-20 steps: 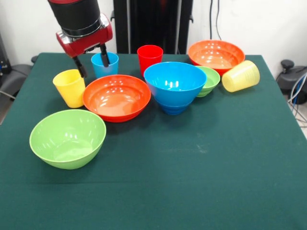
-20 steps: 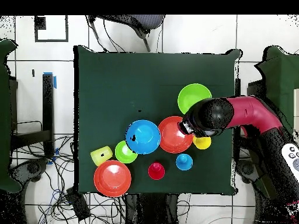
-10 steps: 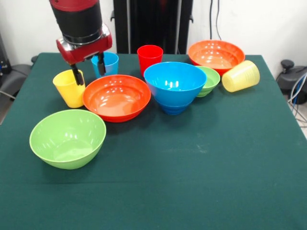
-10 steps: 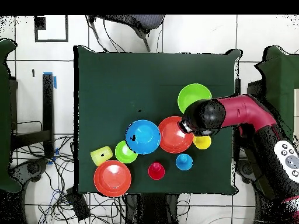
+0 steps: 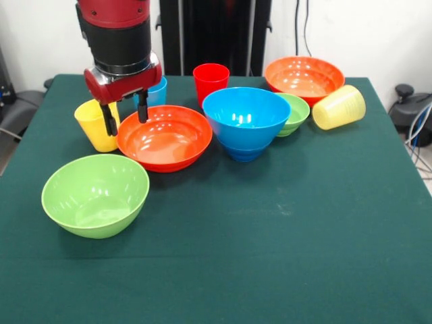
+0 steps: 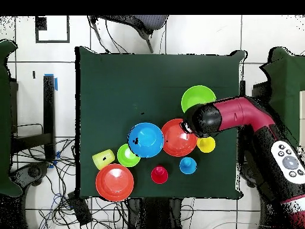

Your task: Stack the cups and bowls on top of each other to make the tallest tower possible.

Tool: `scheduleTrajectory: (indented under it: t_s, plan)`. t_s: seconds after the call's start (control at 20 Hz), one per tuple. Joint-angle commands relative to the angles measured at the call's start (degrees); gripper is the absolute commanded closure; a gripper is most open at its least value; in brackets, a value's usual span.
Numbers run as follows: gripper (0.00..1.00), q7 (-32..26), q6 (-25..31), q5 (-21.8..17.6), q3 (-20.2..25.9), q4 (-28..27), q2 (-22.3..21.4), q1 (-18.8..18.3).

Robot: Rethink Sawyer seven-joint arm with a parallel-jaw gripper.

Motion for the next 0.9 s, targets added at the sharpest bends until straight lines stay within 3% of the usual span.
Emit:
scheduleTrajectory:
  t_s: [0.05, 0.35, 0.5, 0.7, 0.9]
  plan:
    - [0.0, -6.69, -3.02, -4.43, -4.59, -1.3, 2.48, 2.92]
    - [0.0, -7.27, -1.13, -0.37, -3.55, -0.44, 2.68, 2.31]
    - [0.0, -8.47, -1.56, 5.6, 0.72, 1.8, 3.67, 1.22]
    - [0.0, -7.72, -3.98, 10.6, 3.99, 2.87, 5.97, 1.56]
    - [0.0, -14.02, -5.91, 11.5, 7.56, 3.76, 7.3, 0.93]
